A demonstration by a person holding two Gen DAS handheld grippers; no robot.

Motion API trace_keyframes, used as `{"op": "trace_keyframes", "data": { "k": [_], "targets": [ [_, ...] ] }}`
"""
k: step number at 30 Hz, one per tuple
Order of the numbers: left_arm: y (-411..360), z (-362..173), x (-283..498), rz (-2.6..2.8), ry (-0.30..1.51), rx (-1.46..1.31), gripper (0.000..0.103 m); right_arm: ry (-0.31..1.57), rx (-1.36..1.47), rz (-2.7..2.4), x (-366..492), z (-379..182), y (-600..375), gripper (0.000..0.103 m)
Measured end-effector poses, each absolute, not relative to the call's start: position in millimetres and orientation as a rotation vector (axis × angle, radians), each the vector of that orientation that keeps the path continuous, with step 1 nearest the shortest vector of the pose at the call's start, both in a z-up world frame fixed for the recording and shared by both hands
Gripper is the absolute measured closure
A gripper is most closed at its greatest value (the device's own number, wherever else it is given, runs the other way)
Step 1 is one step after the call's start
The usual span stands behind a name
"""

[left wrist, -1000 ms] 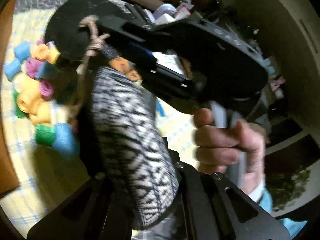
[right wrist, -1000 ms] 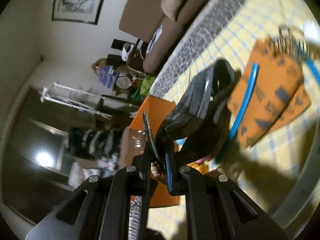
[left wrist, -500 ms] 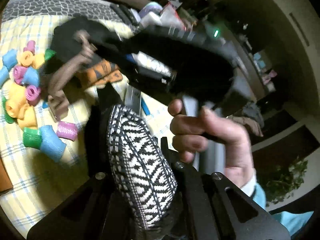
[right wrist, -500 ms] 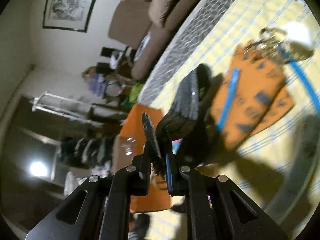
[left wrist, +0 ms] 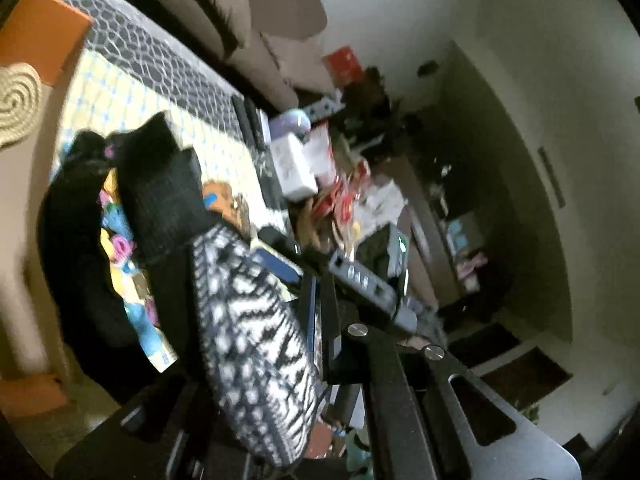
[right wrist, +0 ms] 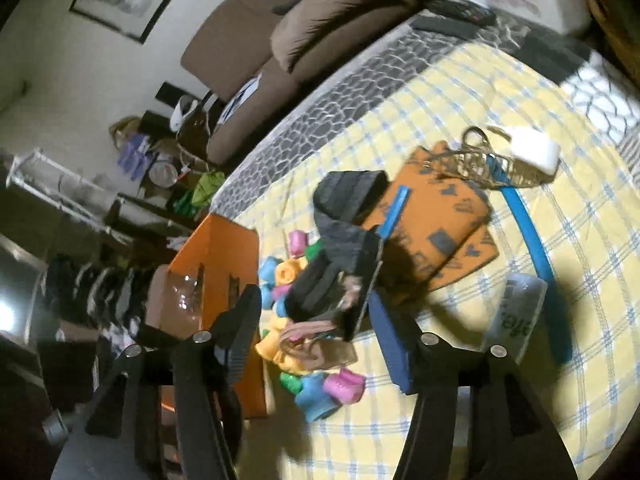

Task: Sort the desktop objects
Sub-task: 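Lift the headband with both grippers and carry it over the cardboard box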

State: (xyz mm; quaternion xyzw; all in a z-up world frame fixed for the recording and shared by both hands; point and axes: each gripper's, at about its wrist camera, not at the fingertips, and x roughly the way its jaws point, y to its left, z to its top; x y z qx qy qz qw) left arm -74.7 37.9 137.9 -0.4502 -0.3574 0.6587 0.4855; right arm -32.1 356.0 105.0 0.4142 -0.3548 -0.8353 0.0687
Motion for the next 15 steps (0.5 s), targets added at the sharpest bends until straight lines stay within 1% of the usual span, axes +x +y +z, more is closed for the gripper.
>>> {"op": "trace_keyframes", "data": {
  "k": [1, 2, 4, 5, 6, 7, 9, 11, 13, 15],
  "targets": [
    [34.9, 137.9, -78.1, 1.608, -0.879, -1.087, 0.102, -1.004, 1.264, -2.56, -31.5, 110.3, 349.5, 0.039],
    [30.4, 139.0, -80.8, 1.615, -0.887, -1.079, 0.102, -0.878, 1.311, -2.637, -31.8, 118.6, 340.7, 0.033],
    [22.8, 140.1, -85.8, 1.621, -0.904, -1.064, 0.102, -0.441, 1.455, -2.85, -33.2, 131.5, 317.7, 0.031],
    [19.7, 140.2, -88.1, 1.621, -0.911, -1.059, 0.102, -0.185, 1.503, -2.945, -32.4, 135.7, 305.5, 0.03],
    [17.5, 140.4, -89.6, 1.62, -0.914, -1.055, 0.102, -0.011, 1.523, -2.993, -31.0, 138.0, 296.8, 0.03],
    [14.7, 140.7, -91.8, 1.612, -0.922, -1.047, 0.102, 0.022, 1.516, -2.997, -29.4, 139.6, 294.1, 0.03],
    [11.6, 141.7, -95.4, 1.601, -0.936, -1.037, 0.102, -0.204, 1.411, -2.894, -23.9, 144.2, 294.7, 0.029],
    [7.5, 143.3, -100.2, 1.586, -0.956, -1.021, 0.102, -0.514, 1.3, -2.688, -22.5, 143.5, 292.4, 0.03],
    [2.8, 146.2, -102.8, 1.572, -0.969, -1.001, 0.102, -0.676, 1.236, -2.532, -26.5, 140.0, 284.0, 0.029],
    [-3.3, 149.0, -104.3, 1.561, -0.98, -0.98, 0.102, -0.741, 1.201, -2.427, -31.2, 138.3, 269.4, 0.029]
  ]
}}
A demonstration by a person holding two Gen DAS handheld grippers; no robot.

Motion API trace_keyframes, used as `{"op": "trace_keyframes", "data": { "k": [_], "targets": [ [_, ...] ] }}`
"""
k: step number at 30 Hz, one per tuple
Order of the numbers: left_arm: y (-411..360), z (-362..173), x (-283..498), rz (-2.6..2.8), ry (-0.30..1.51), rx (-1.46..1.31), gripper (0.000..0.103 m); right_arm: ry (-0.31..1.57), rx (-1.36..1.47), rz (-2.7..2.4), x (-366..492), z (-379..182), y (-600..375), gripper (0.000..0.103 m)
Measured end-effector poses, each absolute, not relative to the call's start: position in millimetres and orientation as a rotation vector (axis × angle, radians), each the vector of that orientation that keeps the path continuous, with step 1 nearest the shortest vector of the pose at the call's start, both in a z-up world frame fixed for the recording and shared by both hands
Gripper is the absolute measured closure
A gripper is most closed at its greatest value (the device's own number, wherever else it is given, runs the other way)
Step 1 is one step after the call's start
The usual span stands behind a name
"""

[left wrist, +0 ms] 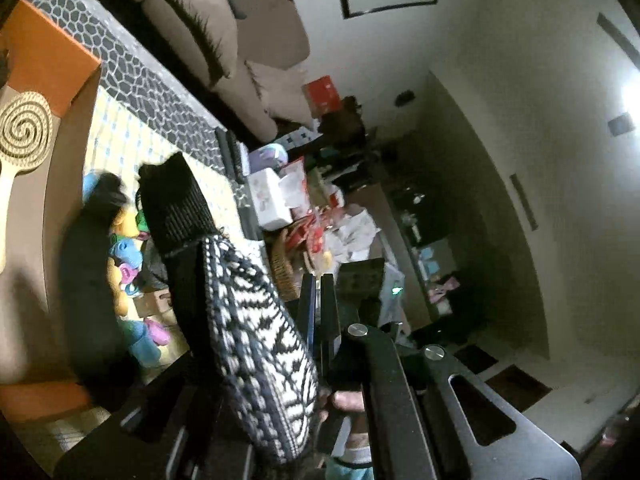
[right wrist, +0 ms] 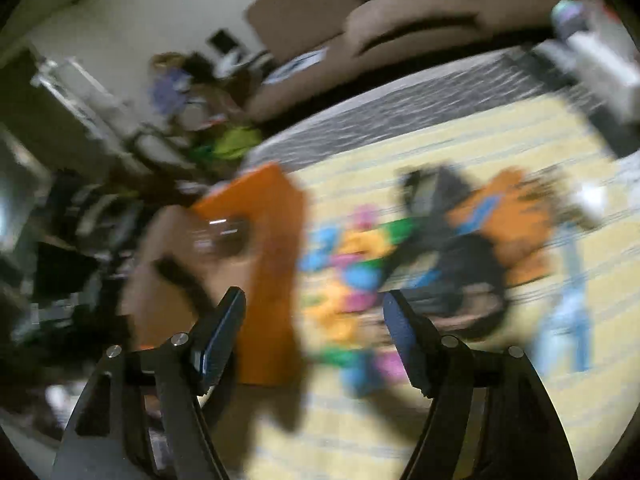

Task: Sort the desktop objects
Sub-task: 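Lift the headband with both grippers and carry it over the cardboard box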

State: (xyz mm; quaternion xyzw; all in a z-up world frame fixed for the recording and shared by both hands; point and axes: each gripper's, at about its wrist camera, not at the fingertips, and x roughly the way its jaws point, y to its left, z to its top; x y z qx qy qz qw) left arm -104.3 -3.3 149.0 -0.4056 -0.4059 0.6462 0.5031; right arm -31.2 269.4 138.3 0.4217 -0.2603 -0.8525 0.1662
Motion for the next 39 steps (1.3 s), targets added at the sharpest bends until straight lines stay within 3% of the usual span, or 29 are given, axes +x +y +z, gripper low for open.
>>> {"op": "trace_keyframes", "data": {
  "k": [18, 29, 33, 39],
  "targets": [
    [-96.9, 155.8, -102.5, 1.547, -1.146, -0.83, 0.102, -0.863, 1.206, -1.924, -63.8, 100.7, 147.8, 0.029],
    [-107.2, 161.4, -102.9, 1.489, -1.171, -0.772, 0.102, -0.876, 1.24, -1.792, -61.1, 96.4, 101.3, 0.028],
    [-102.2, 161.7, -105.1, 1.449, -1.177, -0.76, 0.102, -0.859, 1.202, -1.803, -59.2, 102.9, 101.8, 0.039],
    [-92.1, 161.9, -102.6, 1.356, -1.193, -0.751, 0.102, -0.863, 1.171, -1.822, -59.1, 105.2, 109.9, 0.04]
  ]
}}
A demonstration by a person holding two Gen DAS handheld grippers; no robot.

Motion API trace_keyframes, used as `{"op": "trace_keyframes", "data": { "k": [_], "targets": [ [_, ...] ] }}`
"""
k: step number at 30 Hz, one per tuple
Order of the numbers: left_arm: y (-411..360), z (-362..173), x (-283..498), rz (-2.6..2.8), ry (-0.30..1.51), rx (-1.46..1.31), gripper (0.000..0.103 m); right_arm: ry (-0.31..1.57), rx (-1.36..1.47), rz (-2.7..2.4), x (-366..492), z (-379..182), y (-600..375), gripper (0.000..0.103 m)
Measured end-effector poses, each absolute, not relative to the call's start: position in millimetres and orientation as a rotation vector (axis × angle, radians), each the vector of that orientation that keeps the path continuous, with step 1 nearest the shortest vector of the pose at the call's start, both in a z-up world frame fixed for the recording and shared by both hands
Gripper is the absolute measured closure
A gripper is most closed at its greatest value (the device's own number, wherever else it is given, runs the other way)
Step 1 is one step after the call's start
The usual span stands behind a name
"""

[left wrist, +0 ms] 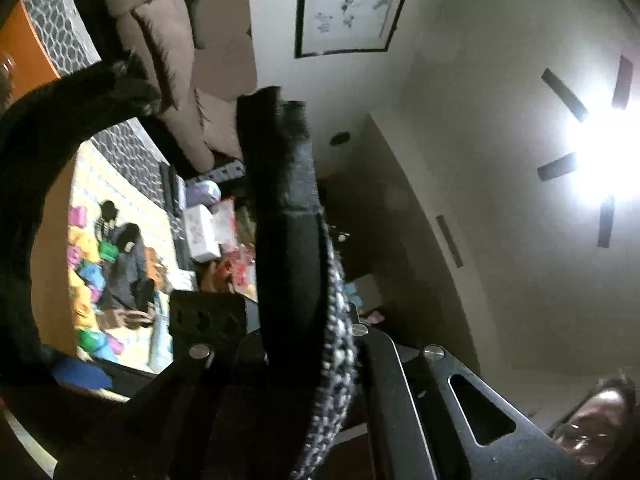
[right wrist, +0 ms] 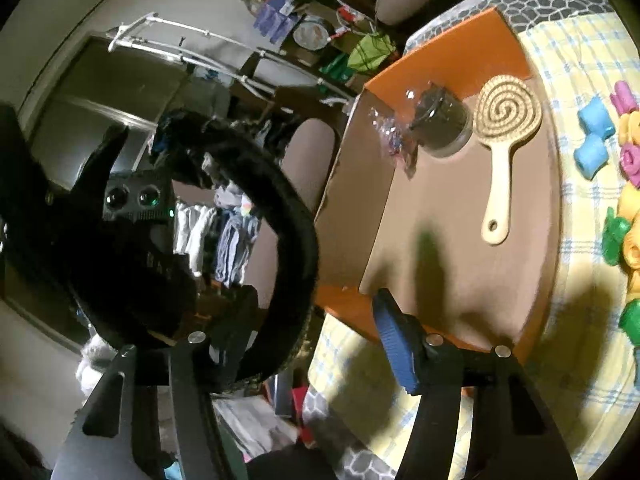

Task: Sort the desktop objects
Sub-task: 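Lift the headband with both grippers and carry it over the cardboard box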

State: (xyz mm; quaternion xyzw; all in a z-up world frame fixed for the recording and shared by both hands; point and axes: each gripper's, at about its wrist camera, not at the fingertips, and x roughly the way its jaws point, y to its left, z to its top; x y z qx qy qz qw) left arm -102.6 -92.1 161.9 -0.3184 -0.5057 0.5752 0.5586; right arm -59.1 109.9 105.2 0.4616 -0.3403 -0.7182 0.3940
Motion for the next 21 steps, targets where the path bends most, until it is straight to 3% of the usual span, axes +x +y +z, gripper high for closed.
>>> {"op": "trace_keyframes", "data": {
  "k": [5, 10, 12, 13, 14, 20, 21],
  "targets": [
    [-77.8, 166.1, -96.9, 1.292, -1.173, -0.749, 0.102, -0.908, 1.137, -1.808, -63.0, 111.5, 118.0, 0.029],
    [-65.5, 172.9, -92.7, 1.242, -1.149, -0.74, 0.102, -0.916, 1.115, -1.802, -67.3, 109.9, 119.7, 0.026],
    [-66.1, 172.1, -94.3, 1.242, -1.151, -0.743, 0.102, -0.929, 1.092, -1.768, -67.0, 109.3, 119.3, 0.04],
    [-67.8, 170.1, -95.8, 1.25, -1.158, -0.75, 0.102, -0.922, 1.078, -1.765, -66.5, 110.8, 118.5, 0.064],
    [-70.2, 168.3, -97.6, 1.253, -1.167, -0.753, 0.102, -0.904, 1.067, -1.765, -66.0, 113.3, 117.2, 0.078],
    [-90.9, 158.6, -107.1, 1.31, -1.211, -0.763, 0.101, -0.908, 1.064, -1.853, -67.0, 113.6, 127.7, 0.089],
    [-92.0, 155.1, -108.9, 1.335, -1.209, -0.777, 0.089, -0.914, 1.057, -1.865, -67.5, 114.1, 130.3, 0.089]
  ]
}}
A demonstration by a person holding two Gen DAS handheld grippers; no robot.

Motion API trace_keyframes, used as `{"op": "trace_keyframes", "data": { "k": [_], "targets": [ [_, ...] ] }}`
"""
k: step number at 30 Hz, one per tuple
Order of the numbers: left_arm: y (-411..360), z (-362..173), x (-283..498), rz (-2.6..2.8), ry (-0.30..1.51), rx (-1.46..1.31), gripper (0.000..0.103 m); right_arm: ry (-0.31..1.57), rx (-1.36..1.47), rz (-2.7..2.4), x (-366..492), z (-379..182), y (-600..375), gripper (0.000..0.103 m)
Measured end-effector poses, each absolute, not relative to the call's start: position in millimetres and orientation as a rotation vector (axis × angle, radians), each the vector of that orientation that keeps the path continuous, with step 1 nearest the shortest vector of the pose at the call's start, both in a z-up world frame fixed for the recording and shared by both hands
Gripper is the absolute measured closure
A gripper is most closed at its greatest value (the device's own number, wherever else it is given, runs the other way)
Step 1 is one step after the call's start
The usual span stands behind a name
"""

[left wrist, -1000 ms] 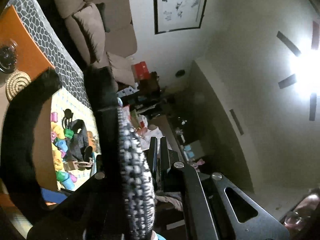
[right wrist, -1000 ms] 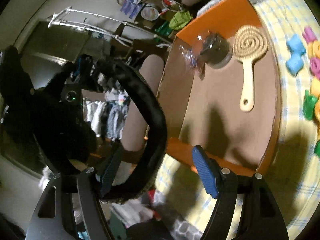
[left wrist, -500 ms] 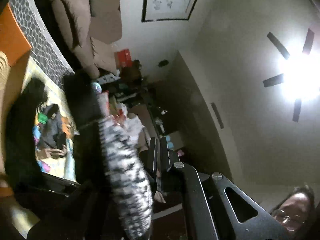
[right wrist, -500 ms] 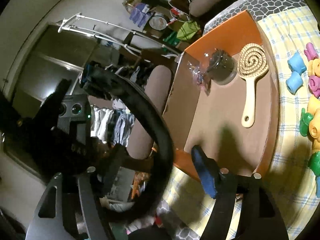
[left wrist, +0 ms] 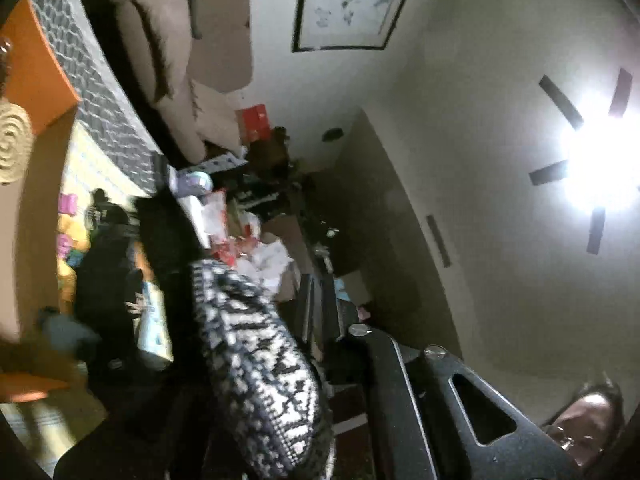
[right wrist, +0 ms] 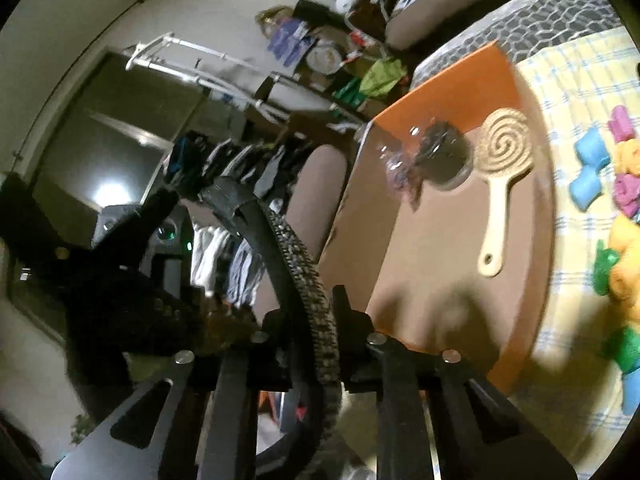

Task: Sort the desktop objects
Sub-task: 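Lift the headband with both grippers and carry it over the cardboard box, then lower the headband with both grippers into the box around the jar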

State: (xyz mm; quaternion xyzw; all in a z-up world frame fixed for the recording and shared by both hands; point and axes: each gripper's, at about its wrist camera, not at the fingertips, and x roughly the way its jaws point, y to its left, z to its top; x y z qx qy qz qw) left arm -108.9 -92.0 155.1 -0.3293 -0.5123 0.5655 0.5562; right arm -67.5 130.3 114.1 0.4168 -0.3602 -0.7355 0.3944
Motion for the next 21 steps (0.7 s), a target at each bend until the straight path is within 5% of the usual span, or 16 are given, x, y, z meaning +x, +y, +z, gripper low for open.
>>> {"op": "trace_keyframes", "data": {
  "k": [2, 4, 9, 14, 19, 21],
  "targets": [
    [-100.1, 148.2, -111.7, 1.433, -1.215, -0.823, 0.041, -0.936, 1.051, -1.887, -69.1, 114.9, 135.7, 0.09],
    [-107.0, 142.0, -112.6, 1.527, -1.214, -0.876, 0.031, -0.96, 1.051, -1.931, -71.2, 115.0, 143.0, 0.09],
    [-110.5, 138.9, -110.2, 1.764, -1.085, -1.014, 0.024, -1.012, 1.09, -2.04, -80.3, 109.7, 162.1, 0.091],
    [-95.5, 141.9, -104.2, 2.084, -0.76, -1.196, 0.026, -1.042, 1.121, -2.111, -89.0, 106.3, 168.1, 0.091],
    [-79.7, 136.8, -100.6, 2.292, -0.439, -1.289, 0.079, -0.917, 1.159, -2.256, -94.7, 113.4, 155.4, 0.09],
    [-77.0, 137.6, -103.2, 2.329, -0.397, -1.297, 0.088, -0.848, 1.179, -2.287, -98.5, 115.3, 143.2, 0.09]
  ]
}}
